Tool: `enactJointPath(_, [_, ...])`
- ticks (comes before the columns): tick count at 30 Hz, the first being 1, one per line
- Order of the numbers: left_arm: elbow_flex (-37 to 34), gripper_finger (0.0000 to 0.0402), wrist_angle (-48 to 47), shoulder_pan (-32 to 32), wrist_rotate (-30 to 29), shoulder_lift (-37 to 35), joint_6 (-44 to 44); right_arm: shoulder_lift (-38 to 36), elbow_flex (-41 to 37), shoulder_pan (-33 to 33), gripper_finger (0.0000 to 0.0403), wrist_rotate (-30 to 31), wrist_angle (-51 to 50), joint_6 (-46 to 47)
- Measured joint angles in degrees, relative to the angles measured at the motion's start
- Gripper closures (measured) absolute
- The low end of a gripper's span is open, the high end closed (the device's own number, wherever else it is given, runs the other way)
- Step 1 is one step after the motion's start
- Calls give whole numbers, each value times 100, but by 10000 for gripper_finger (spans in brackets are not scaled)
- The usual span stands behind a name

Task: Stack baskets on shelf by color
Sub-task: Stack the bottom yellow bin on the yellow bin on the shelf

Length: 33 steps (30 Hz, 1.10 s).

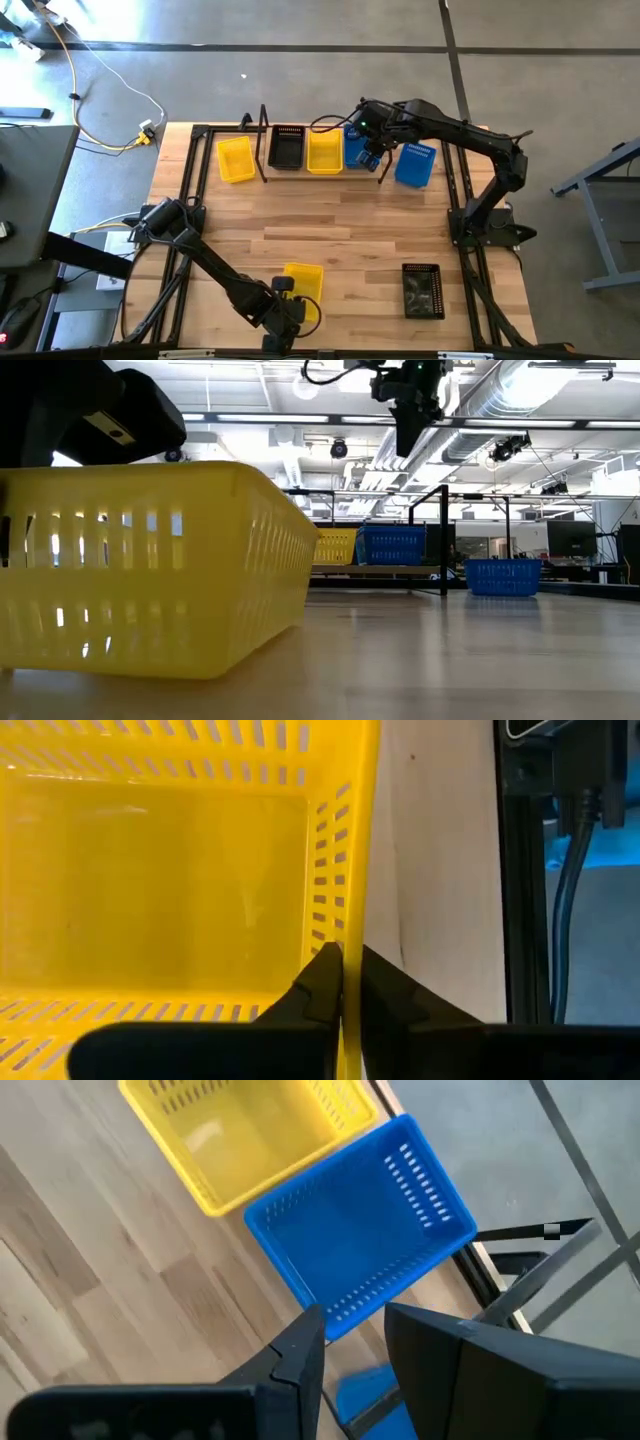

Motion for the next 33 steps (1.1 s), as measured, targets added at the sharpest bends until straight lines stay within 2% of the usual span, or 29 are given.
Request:
enactJointPath(6, [-2,396,-92,50,23,-90,128,-279,0,0,309,-73,12,67])
enactJointPath(14, [-2,399,-373,444,-317,-797,639,-729,0,76,309,-282,-81,305])
enactJointPath(24, [-1,400,-692,1410,-959,-1751,1951,-1054,0,490,309,-352,-197,751])
enactJointPath(33, [-2,401,-738,2637,-1565,-2179,3316,-1075,0,889,309,-132,-238,1314])
